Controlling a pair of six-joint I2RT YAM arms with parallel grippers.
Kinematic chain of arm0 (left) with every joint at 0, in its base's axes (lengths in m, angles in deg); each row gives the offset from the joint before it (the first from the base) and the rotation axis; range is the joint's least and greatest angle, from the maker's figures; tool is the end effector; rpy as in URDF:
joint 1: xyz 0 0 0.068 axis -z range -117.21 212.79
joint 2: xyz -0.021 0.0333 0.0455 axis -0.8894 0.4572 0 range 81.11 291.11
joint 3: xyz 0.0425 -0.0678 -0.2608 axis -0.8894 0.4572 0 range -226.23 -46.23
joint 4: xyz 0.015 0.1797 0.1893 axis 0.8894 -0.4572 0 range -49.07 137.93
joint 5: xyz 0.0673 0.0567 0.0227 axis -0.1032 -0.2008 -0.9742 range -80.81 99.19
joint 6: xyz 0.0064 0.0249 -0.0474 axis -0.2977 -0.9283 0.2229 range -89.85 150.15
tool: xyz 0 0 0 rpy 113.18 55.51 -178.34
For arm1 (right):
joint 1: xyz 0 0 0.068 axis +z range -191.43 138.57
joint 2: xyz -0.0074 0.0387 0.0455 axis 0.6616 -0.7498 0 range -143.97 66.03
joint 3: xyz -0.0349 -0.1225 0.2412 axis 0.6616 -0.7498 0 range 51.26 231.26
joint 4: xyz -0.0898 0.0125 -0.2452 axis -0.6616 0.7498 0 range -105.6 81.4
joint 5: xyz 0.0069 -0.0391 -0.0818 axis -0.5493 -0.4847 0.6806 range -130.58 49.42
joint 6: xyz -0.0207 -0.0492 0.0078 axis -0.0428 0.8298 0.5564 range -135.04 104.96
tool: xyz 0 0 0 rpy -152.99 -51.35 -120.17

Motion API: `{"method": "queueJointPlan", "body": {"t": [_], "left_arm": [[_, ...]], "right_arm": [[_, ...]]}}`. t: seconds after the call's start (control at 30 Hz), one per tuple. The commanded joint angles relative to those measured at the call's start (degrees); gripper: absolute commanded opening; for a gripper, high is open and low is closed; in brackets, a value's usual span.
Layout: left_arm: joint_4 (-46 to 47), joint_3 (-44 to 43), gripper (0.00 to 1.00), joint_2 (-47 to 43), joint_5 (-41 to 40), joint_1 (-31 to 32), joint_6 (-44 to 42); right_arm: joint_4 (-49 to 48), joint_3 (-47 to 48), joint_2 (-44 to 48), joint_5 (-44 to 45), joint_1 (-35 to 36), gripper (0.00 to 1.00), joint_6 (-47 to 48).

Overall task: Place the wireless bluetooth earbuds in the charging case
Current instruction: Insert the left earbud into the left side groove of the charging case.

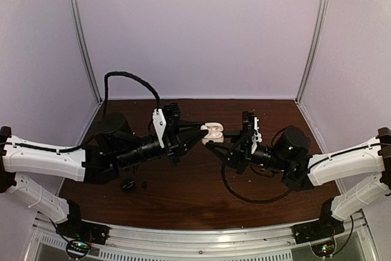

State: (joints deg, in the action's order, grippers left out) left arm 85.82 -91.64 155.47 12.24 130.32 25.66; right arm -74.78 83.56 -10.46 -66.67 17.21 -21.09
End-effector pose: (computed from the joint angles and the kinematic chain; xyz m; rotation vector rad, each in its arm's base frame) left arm 0.1131 -0.2784 0.3186 0.9090 1.1720 -0.9400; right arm 0.1315 0.2457 0.2698 -0.9895 1.0579 1.2379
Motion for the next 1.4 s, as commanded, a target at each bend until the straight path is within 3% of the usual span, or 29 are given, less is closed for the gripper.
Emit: {"method": "queueJointPlan", "body": {"t": [0.0,0.53,0.73,0.97,1.37], "left_arm": [[-3.78,-0.03,0.16,1.07,-0.75,0.52,-1.91],[-4.66,0.51,0.17,0.87,-1.00,1.51,-1.64],[-5.06,0.42,0.25,0.79,-1.96,1.55,-1.46],[-5.36,0.32,0.27,0.55,-2.17,1.53,-2.02],[-7.21,-0.69,0.42,-0.20,-1.39,1.55,-2.48]], "right_arm": [[-4.75,2.56,1.69,-2.03,0.44,0.00,-1.02],[-6.66,2.35,2.20,1.38,0.25,0.00,-2.46],[-6.48,2.14,2.13,1.47,0.27,0.00,-2.04],[-6.21,1.90,2.23,1.30,0.25,0.00,-1.91],[-7.42,0.70,0.48,1.39,0.27,0.00,-2.41]]}}
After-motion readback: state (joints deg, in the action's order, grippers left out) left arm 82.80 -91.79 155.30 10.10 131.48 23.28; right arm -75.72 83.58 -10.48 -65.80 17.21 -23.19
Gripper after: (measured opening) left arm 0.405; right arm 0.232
